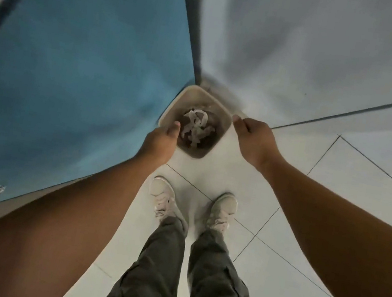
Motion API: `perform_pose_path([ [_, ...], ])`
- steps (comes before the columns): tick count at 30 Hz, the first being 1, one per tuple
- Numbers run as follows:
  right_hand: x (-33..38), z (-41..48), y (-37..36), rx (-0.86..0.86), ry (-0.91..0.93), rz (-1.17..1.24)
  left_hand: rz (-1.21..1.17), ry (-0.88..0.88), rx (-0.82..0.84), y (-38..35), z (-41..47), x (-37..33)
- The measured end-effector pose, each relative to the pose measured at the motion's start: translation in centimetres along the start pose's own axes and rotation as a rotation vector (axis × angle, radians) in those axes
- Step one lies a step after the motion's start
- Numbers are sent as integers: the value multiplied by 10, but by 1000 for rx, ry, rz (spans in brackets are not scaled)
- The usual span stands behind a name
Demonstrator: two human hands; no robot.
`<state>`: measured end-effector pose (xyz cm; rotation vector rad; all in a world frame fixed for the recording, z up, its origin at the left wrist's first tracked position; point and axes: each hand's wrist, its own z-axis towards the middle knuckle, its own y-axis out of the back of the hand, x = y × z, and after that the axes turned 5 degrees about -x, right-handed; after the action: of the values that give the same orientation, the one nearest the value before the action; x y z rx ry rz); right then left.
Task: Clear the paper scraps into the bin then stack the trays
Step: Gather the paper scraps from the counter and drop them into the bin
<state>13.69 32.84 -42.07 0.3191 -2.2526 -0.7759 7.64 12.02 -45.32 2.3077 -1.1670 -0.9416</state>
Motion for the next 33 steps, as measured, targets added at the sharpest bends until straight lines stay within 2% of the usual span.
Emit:
perform_pose_path([
  [3, -23, 27, -24, 42, -45, 76, 20, 67, 39, -25, 44, 8],
  [5, -38, 37, -38, 44, -53, 79, 40, 41, 43, -36, 64, 9],
  [10, -70, 51, -64, 107, -46, 28, 157, -101, -91, -56, 107, 15],
  [13, -82, 58, -74, 150, -30, -28, 216, -166, -81, -60, 122, 12],
  [18, -80, 66, -79, 82, 43, -10, 332, -225, -114, -52, 129, 7],
  [22, -61, 74, -83, 35, 35, 46, 146, -161, -68, -47, 123, 14],
  [25, -46, 85, -96, 32, 56, 50, 63, -177, -40, -46, 120, 20],
  [33, -45, 110, -131, 128, 74, -43, 48, -249, -48, -55, 117, 37],
])
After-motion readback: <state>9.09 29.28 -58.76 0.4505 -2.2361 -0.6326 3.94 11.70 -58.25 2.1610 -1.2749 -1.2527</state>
